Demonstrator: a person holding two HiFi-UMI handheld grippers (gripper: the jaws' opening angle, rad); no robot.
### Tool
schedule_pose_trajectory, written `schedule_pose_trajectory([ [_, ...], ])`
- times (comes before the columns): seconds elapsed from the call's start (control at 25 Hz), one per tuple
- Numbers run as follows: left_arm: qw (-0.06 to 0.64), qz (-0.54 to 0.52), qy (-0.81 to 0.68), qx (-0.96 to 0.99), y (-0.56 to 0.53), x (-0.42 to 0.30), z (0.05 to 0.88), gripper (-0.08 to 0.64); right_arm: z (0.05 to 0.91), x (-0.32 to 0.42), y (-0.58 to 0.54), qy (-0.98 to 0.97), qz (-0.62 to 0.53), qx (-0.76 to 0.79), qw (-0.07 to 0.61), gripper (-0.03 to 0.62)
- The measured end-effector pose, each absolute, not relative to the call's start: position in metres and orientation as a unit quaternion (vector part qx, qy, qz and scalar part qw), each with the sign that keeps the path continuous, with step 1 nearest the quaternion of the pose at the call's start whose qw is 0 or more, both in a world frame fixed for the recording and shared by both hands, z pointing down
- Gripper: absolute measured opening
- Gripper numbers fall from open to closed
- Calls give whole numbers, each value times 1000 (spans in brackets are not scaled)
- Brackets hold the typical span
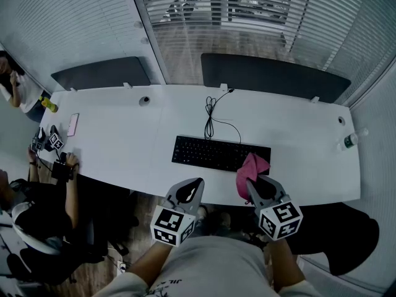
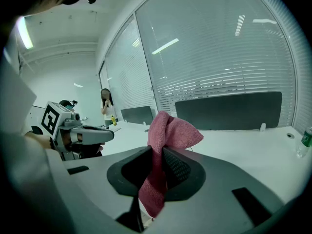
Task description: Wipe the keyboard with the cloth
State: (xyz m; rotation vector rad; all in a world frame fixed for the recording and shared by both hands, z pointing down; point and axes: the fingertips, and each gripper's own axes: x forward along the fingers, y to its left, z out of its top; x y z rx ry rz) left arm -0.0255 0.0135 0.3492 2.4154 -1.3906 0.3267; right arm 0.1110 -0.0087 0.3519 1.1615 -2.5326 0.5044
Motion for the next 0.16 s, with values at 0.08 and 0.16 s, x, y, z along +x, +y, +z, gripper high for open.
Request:
schedule_pose_trajectory([
  [0.08,168,115,-490,848,15,-25,351,11,353,112,-7,-883,178,407,153,61],
  [0.16,171,114,-490,847,18,-24,353,11,355,114,-5,-882,179,408,153,61],
])
